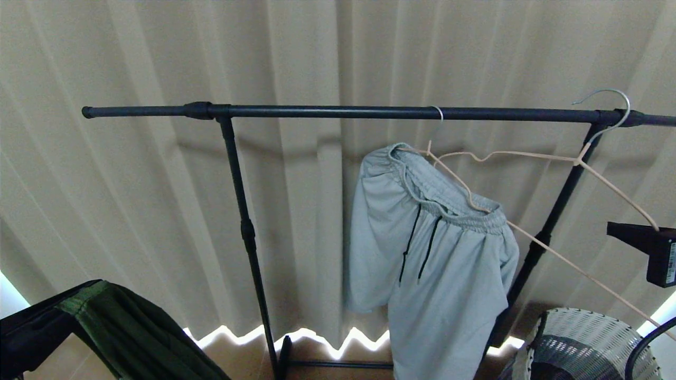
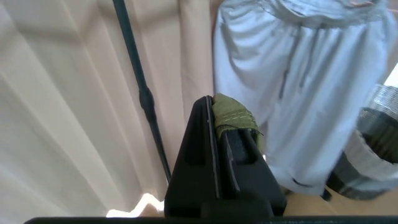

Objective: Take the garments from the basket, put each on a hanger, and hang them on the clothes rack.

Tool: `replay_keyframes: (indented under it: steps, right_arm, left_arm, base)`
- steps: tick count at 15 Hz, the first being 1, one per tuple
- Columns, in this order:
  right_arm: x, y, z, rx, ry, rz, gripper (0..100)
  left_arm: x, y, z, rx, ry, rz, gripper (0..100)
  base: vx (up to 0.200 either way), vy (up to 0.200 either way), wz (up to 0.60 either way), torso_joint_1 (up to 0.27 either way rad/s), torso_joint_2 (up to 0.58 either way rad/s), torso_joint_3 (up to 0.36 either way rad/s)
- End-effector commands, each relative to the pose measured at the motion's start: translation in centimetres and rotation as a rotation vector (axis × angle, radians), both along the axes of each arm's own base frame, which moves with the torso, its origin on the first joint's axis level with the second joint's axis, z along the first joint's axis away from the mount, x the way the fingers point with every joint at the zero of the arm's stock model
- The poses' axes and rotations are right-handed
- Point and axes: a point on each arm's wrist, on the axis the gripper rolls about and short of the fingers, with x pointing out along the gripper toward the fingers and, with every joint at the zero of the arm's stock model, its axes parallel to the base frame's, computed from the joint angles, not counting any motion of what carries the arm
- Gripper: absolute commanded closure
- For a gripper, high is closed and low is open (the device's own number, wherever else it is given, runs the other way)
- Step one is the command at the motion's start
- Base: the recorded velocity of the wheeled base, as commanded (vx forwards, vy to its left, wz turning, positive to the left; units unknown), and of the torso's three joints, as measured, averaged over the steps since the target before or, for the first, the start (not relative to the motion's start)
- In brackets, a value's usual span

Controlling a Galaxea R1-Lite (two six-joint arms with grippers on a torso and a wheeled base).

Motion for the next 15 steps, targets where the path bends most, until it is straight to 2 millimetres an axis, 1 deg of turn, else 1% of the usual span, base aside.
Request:
replay_keyframes:
  steps: [1,6,7,8,10,11,12,13,15]
  right_arm:
    - [-0.1,-0.3,0.1,0.000,-0.007,-0.015,100]
    - [-0.1,-0.4,0.0,0.001,-0.006,-0.025,100]
    - [-0.1,-0.4,0.2,0.004,-0.017,-0.024,100]
    - [-0.4,-0.4,0.7,0.009,-0.069,-0.019,100]
    - [-1.2,-0.2,1.3,0.022,-0.121,-0.008,100]
    - [-2.0,-0.1,1.6,0.034,-0.146,0.003,100]
    - [-2.7,0.4,1.5,0.039,-0.150,0.044,100]
    - [-3.2,1.1,0.8,0.040,-0.135,0.103,100]
    - [-4.4,2.5,-1.3,0.038,-0.073,0.242,100]
  left_arm:
    - [0.0,0.0,0.0,0.001,0.003,0.000,100]
    - [0.0,0.0,-0.4,0.008,0.011,0.000,100]
    - [-0.1,0.0,-0.5,0.013,0.013,-0.001,100]
    - [-0.1,0.0,-0.6,0.021,0.012,-0.001,100]
    - [0.0,0.0,-0.6,0.029,0.013,-0.001,100]
    - [0.0,0.0,-0.6,0.030,0.016,-0.001,100]
    - [0.0,0.0,-0.6,0.029,0.014,-0.001,100]
    - [0.1,0.0,-0.6,0.030,0.017,-0.001,100]
    - [1.1,-0.3,-0.4,0.040,0.049,-0.002,100]
  base:
    - [-0.200,0.000,0.00,-0.002,0.00,0.007]
    - [-0.200,0.000,0.00,0.002,0.00,0.003]
    - [0.000,0.000,0.00,0.000,0.00,0.000]
    - [0.000,0.000,0.00,0.000,0.00,0.000]
    - [0.000,0.000,0.00,0.000,0.00,0.000]
    - [0.000,0.000,0.00,0.000,0.00,0.000]
    - [0.000,0.000,0.00,0.000,0.00,0.000]
    - [0.000,0.000,0.00,0.000,0.00,0.000]
    - [0.000,0.000,0.00,0.000,0.00,0.000]
